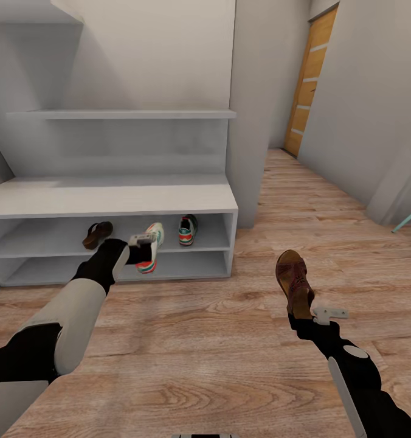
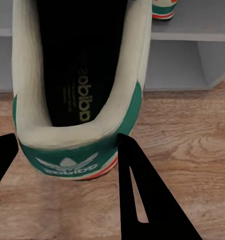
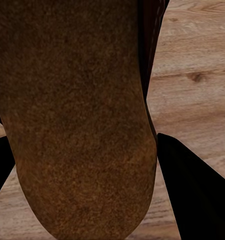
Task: Pick up the two gym shoes and the two sandals from the corridor floor and place them onto the hallstand (shoe rack) in the corridor, making sure they are on the rack and not on the floor. Arrange them so the two gym shoes are next to each other and the two sandals are next to each other.
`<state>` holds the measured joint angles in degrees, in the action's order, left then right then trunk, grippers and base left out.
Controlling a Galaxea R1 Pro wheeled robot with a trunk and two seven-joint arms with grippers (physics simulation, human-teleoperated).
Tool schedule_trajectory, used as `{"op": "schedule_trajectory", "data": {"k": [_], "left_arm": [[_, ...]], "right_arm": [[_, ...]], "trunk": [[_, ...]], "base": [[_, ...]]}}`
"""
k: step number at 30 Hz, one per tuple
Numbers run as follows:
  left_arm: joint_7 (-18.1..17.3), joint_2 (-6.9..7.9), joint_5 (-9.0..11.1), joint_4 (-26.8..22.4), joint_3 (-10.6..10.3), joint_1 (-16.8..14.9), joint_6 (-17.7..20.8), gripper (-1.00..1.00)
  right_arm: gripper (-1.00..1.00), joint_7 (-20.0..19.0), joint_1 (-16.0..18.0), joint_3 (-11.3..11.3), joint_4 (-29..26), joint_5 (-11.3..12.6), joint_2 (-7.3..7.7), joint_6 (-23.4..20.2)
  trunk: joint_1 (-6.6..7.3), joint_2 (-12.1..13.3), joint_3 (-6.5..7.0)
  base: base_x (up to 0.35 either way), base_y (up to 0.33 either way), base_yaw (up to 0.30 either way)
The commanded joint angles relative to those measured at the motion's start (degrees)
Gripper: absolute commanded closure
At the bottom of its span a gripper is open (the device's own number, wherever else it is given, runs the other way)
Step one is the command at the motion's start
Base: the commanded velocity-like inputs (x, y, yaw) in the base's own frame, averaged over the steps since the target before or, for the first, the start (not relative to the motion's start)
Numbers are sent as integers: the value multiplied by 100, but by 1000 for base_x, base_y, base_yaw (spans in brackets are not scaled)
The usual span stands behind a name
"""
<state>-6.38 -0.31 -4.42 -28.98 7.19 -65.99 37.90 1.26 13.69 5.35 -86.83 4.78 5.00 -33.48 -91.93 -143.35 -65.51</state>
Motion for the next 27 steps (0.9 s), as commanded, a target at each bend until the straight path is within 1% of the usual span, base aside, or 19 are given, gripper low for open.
{"op": "schedule_trajectory", "data": {"k": [1,8,20,23,27], "left_arm": [[-47,-4,-61,-5,32,-2,-26,100],[-47,-4,-85,-9,26,9,-177,100],[-37,-4,-96,-9,5,27,-189,100],[-31,-4,-73,-4,9,26,-170,100],[-24,-4,-67,-2,11,25,-127,100]], "right_arm": [[100,15,3,0,-6,49,0,-27],[100,14,3,1,-5,49,-2,-27],[100,15,3,2,-4,49,1,-27],[100,15,3,2,-6,49,1,-27],[100,15,3,2,-5,49,1,-27]], "trunk": [[1,-2,-5],[1,-2,-5],[1,-2,-5],[1,-2,-5],[1,-2,-5]], "base": [[0,0,0],[0,0,0],[4,0,0],[152,0,0],[266,0,0]]}}
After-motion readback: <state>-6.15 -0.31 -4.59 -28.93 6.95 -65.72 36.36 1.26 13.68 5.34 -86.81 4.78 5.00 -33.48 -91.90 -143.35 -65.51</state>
